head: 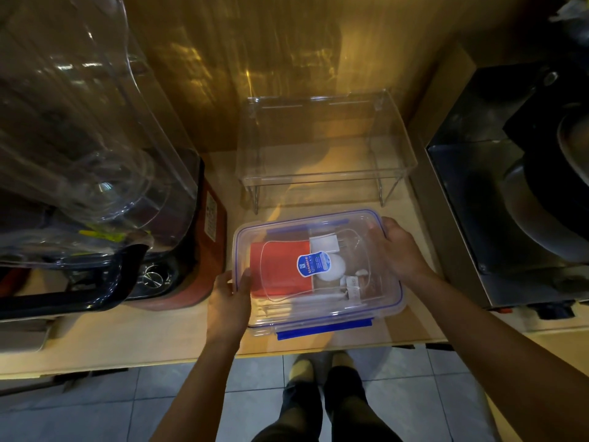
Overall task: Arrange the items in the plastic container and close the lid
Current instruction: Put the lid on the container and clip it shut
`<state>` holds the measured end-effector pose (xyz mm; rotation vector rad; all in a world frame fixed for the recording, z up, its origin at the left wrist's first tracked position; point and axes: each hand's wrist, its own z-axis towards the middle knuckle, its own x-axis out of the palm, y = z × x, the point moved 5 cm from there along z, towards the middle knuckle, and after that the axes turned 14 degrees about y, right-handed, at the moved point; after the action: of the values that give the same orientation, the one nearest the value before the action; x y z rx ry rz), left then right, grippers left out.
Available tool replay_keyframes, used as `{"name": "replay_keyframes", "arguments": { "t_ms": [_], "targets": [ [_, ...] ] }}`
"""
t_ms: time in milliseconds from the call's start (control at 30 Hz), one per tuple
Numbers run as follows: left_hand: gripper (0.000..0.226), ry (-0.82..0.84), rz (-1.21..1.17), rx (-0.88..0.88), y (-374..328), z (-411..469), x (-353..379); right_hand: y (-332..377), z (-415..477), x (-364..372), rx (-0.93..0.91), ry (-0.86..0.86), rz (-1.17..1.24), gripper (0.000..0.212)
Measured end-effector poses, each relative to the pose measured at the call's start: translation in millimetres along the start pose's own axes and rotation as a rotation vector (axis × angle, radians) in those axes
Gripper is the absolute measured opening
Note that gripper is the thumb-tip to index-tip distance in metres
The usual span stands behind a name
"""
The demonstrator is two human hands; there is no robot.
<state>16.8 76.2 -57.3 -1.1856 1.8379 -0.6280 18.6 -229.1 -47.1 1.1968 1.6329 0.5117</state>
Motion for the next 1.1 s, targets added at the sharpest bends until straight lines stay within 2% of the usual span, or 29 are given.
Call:
{"name": "replay_keyframes", "arguments": {
  "t_ms": [100,233,300,367,467,600,733,933,1100],
  "targets": [
    [0.050,0.046,0.067,-0.020,-5.8,5.0,0.7,3.1,2.4,-1.5,0.010,-0.014,-0.079,0.027],
    [0.043,0.064,0.011,-0.014,-6.4,1.2,1.1,-0.5,0.2,-1.4,0.064,0.022,-0.002,0.034],
    [0.047,0.125,0.063,-0.035,0.6,-1.2,-1.2,-8.8,-8.6,-2.8,0.116,0.046,-0.004,0.053],
    [0.057,0.219,0.147,-0.087,8.3,-5.1,-3.4,-21.1,-20.4,-3.9,0.204,0.095,-0.125,0.067],
    [0.063,0.304,0.239,-0.142,10.5,-13.2,-1.7,-29.3,-35.7,-1.4,0.211,0.136,-0.147,0.054],
    [0.053,0.236,0.354,0.000,-5.2,-18.3,2.7,-18.6,-44.5,-2.1,0.053,0.039,-0.040,0.032],
    [0.046,0.185,0.389,0.115,-13.0,-11.2,3.0,-14.2,-43.4,-2.0,0.012,-0.026,0.043,0.026],
    [0.041,0.027,0.264,0.205,0.1,-17.2,11.7,-16.8,-37.4,1.8,-0.010,-0.093,-0.207,0.024],
    [0.043,0.082,0.169,0.238,6.6,-11.5,11.0,-22.2,-34.1,1.1,0.054,-0.057,-0.256,0.026]
  ]
}}
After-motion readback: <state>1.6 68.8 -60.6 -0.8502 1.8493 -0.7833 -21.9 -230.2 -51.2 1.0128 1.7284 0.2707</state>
